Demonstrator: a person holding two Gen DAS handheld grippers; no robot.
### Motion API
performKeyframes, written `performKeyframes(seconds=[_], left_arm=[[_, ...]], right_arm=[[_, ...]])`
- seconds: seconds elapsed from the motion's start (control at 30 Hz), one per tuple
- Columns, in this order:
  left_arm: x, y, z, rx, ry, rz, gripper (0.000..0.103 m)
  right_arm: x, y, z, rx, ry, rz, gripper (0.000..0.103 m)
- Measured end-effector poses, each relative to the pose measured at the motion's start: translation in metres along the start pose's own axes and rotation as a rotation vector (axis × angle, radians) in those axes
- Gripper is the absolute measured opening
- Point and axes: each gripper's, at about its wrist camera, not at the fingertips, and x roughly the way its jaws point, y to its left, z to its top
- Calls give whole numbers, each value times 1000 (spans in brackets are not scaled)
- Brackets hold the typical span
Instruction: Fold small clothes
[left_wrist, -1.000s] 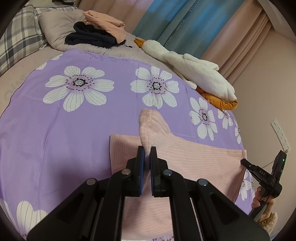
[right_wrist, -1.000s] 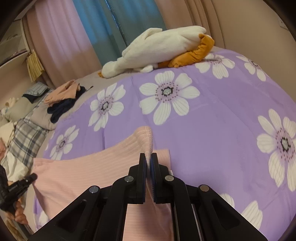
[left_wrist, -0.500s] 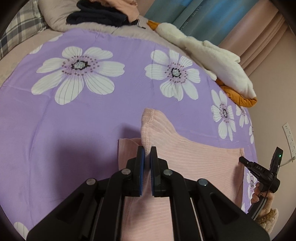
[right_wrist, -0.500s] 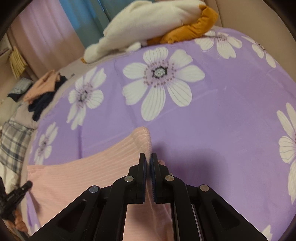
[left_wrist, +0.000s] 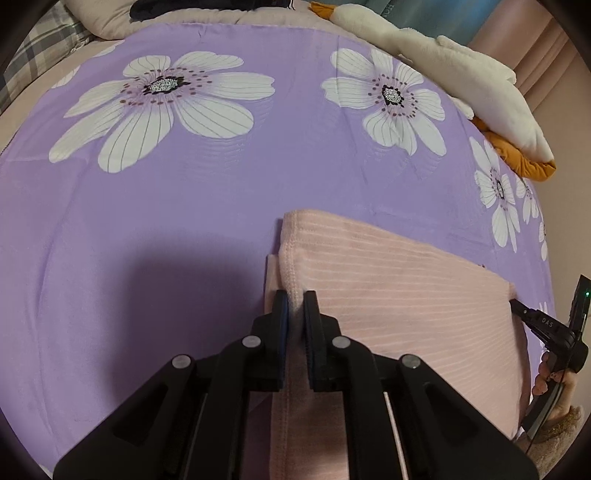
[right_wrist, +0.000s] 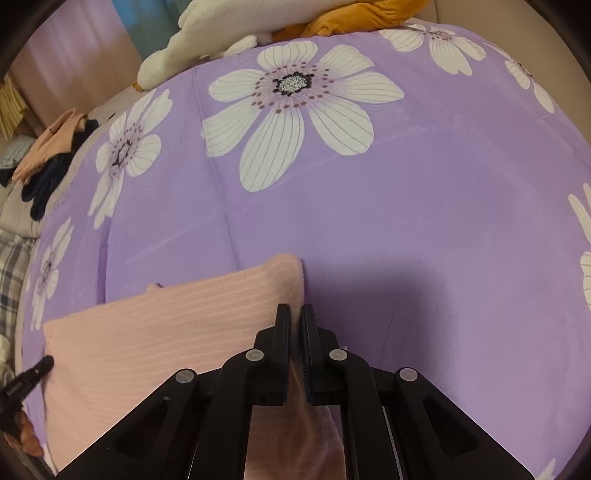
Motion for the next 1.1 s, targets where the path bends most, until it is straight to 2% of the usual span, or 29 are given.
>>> performKeyframes(seconds=[0.37, 0.43, 0.47, 0.5, 0.53, 0.57, 0.6, 0.63, 0.67, 0.87, 1.03, 1.1], left_arm=[[3, 6, 0, -55, 4, -49, 10], [-2, 0, -2, -22, -4, -42, 15], [-5, -4, -4, 3, -5, -33, 23], [-10, -7, -6, 23, -9, -24, 41], [-16, -10, -10, 36, -18, -15, 52], [-22, -11, -12, 42, -31, -12, 70], [-32, -13, -16, 48, -52, -12, 71], [-37, -13, -19, 49, -62, -16, 71], [-42, -13, -22, 44, -65, -20, 72], [-65, -8, -46, -1, -35, -105, 80], [-69, -2, -65, -32, 7, -145, 81], [-65, 1, -72, -56, 30, -155, 80]], right_arm=[[7, 2, -2, -20, -4, -28, 6], [6, 2, -2, -19, -6, -27, 6], [5, 1, -2, -20, -7, -28, 6], [4, 2, -2, -24, -4, -34, 10], [1, 3, -3, -33, 0, -54, 22], [-3, 4, -4, -44, 4, -82, 32], [-8, 5, -8, -54, 15, -121, 58], [-12, 4, -11, -54, 17, -139, 73], [-17, 3, -15, -50, 14, -146, 73], [-55, -10, -45, 3, -13, -54, 73], [-83, -20, -73, 56, -34, -7, 73], [-90, -29, -88, 107, -33, 38, 73]])
